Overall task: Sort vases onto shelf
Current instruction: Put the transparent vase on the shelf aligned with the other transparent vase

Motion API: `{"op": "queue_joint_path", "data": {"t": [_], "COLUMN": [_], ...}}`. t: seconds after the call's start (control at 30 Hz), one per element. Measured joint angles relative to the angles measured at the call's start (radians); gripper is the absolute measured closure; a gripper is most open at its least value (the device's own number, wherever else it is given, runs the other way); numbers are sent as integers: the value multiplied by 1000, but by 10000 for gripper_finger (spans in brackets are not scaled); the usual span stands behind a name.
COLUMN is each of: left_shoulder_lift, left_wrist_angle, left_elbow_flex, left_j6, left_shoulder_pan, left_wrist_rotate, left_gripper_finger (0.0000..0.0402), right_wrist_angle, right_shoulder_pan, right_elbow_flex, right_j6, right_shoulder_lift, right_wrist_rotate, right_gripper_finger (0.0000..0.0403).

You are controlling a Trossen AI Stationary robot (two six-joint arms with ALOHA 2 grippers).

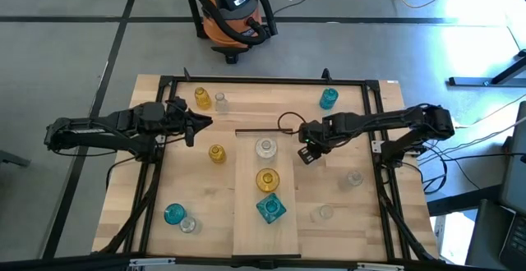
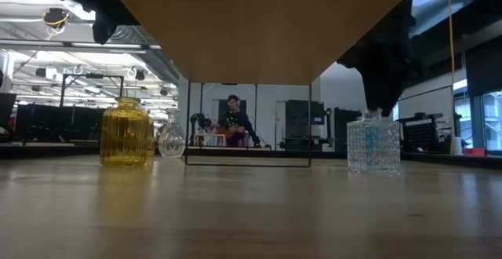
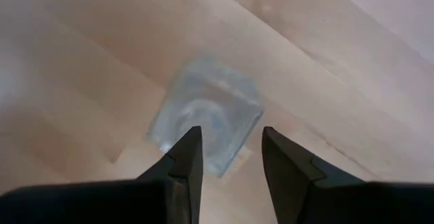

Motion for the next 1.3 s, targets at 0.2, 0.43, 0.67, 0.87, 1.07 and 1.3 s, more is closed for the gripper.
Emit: {"op": "queue_joint_path", "data": {"t": [0.2, 0.43, 0.67, 0.87, 1.07, 1.3], "left_shoulder_lift": [0, 0, 0, 0, 0, 0], "left_wrist_angle": [0, 0, 0, 0, -1, -1], "left_elbow_flex": [0, 0, 0, 0, 0, 0], "left_j6": [0, 0, 1, 1, 1, 1], "left_shoulder_pan": [0, 0, 0, 0, 0, 0], "left_wrist_rotate": [0, -3, -40, -48, -72, -73], "left_gripper_finger": [329, 329, 329, 329, 329, 329], "right_wrist_angle": [87, -37, -295, -443, -552, -605], "right_shoulder_pan": [0, 0, 0, 0, 1, 29], "right_elbow_flex": [-45, 68, 389, 689, 950, 1101], "right_j6": [-5, -79, -137, -73, -46, 9], "right_shoulder_lift": [-3, 2, 2, 50, 214, 362], "right_wrist_rotate": [-37, -41, -23, 38, 61, 48], "right_gripper_finger": [319, 395, 401, 402, 402, 403]}}
